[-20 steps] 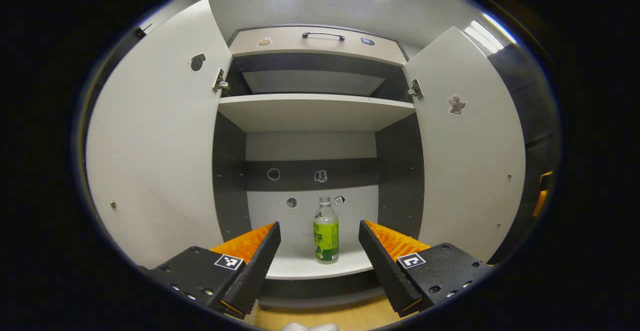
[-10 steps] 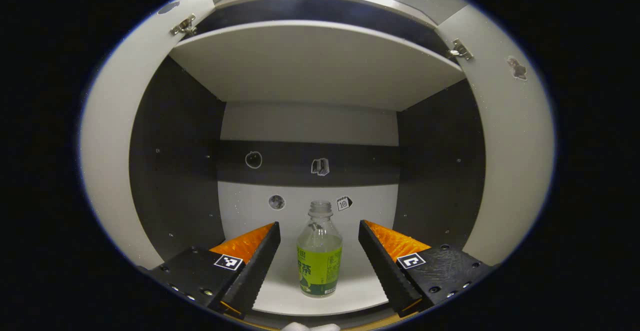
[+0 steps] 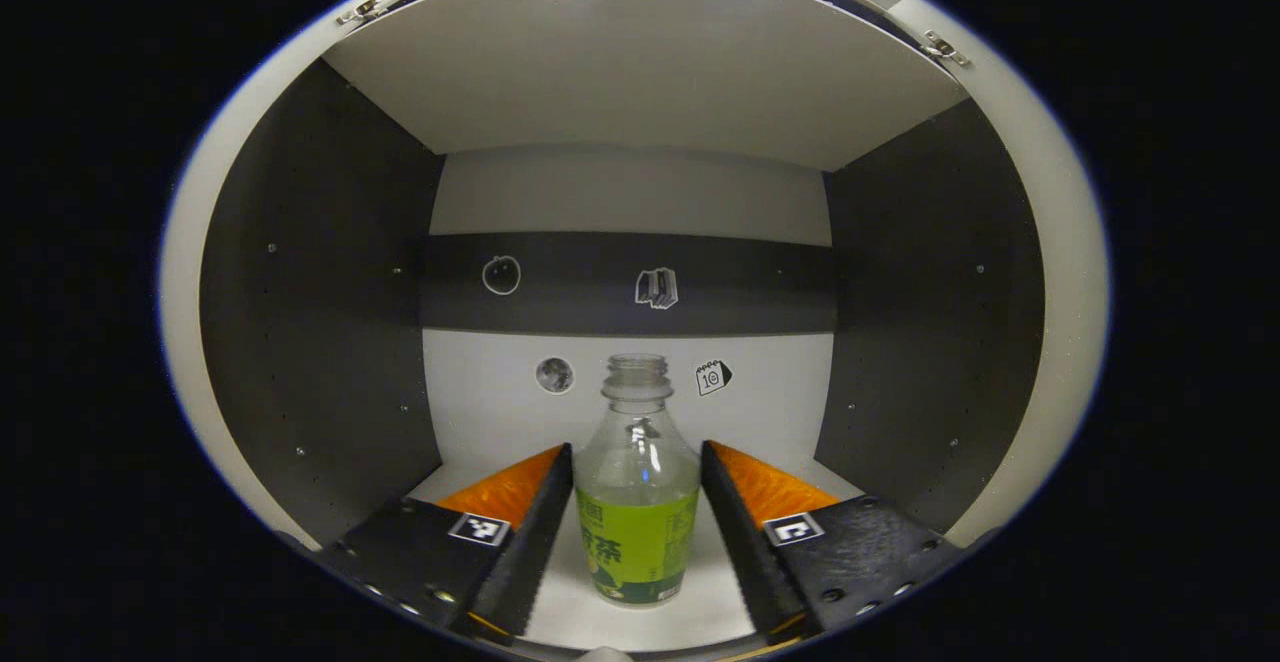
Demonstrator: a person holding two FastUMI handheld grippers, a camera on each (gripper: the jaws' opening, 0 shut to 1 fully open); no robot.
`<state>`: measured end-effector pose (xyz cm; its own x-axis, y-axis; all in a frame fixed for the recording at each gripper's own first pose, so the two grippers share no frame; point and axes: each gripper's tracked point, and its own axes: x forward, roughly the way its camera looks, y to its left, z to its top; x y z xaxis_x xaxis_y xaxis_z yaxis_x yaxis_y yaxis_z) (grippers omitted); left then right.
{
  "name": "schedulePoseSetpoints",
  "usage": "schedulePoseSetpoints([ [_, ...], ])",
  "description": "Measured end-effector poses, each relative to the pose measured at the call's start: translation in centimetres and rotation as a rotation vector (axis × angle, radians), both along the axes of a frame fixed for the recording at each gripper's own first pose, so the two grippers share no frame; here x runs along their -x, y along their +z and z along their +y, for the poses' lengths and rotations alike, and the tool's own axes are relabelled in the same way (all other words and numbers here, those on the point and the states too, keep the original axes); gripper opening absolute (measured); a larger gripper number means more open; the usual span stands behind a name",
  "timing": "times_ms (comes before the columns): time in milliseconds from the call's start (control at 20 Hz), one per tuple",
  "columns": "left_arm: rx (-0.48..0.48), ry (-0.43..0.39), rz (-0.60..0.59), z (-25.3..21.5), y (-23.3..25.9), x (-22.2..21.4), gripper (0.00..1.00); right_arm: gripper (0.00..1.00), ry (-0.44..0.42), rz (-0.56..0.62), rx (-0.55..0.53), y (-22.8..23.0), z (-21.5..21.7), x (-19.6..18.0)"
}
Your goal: Grasp the bottle in the cabinet with the left hand and place it on the coaster, then close the right door with the right hand and the left door with the left hand.
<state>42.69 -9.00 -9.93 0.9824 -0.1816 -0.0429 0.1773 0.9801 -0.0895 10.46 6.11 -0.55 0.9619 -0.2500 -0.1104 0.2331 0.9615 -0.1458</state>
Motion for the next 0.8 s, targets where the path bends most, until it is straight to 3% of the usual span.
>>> schedulePoseSetpoints([
  [50, -0.009, -0.005, 0.007, -0.2, 0.1, 0.0, 0.75, 0.82, 0.003, -0.002, 0.002, 0.2, 0.1, 0.1],
  [100, -0.008, -0.009, 0.012, -0.1, 0.3, 0.6, 0.73, 0.82, 0.005, -0.005, 0.005, 0.3, 0.1, 0.1],
  [350, 0.020, -0.047, -0.054, 0.8, 3.3, 6.0, 0.77, 0.82, 0.016, -0.002, 0.001, 0.0, 0.1, 0.6],
  [450, 0.027, -0.058, -0.081, 1.3, 3.9, 9.2, 0.73, 0.82, 0.013, 0.003, -0.021, -0.5, -0.2, 0.9],
  [800, 0.041, -0.131, -0.124, 1.1, 0.0, 19.5, 0.73, 0.82, -0.012, 0.035, -0.085, -2.4, -1.5, 2.1],
])
